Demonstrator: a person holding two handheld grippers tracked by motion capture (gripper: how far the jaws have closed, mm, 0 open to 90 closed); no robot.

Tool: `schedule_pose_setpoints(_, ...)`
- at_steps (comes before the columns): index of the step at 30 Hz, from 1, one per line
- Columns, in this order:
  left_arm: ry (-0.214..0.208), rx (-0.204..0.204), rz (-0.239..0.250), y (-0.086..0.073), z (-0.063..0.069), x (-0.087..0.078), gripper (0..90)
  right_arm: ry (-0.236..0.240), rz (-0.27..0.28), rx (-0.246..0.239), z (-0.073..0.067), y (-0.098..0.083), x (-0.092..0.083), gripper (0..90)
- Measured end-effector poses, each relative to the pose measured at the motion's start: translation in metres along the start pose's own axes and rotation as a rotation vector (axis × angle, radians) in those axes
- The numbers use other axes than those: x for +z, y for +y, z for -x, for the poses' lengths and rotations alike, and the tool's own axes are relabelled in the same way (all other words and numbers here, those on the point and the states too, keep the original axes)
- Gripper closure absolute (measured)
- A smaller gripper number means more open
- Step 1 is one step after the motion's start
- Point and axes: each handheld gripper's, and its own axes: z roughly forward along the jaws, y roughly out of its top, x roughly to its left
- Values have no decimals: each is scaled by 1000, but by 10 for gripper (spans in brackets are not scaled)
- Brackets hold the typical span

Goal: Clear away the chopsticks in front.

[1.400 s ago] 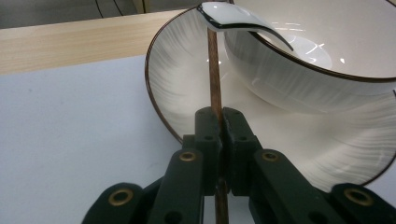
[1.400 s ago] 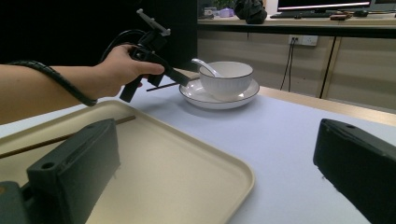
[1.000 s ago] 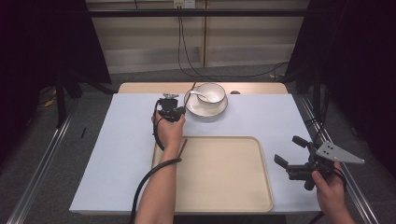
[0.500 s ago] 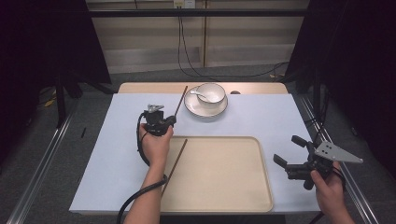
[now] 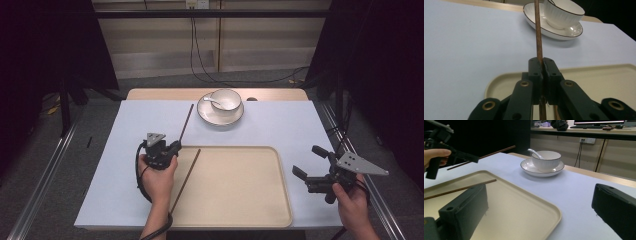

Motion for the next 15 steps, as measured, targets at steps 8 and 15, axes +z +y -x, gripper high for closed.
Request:
schedule_pose_setpoints(8, 12, -20, 22, -23, -4, -34, 857, 10, -3, -4, -2, 0, 1, 0)
schedule_pose_setpoints(15, 14, -27, 5, -40, 2, -49, 857, 4, -3, -11, -3, 0, 2, 0)
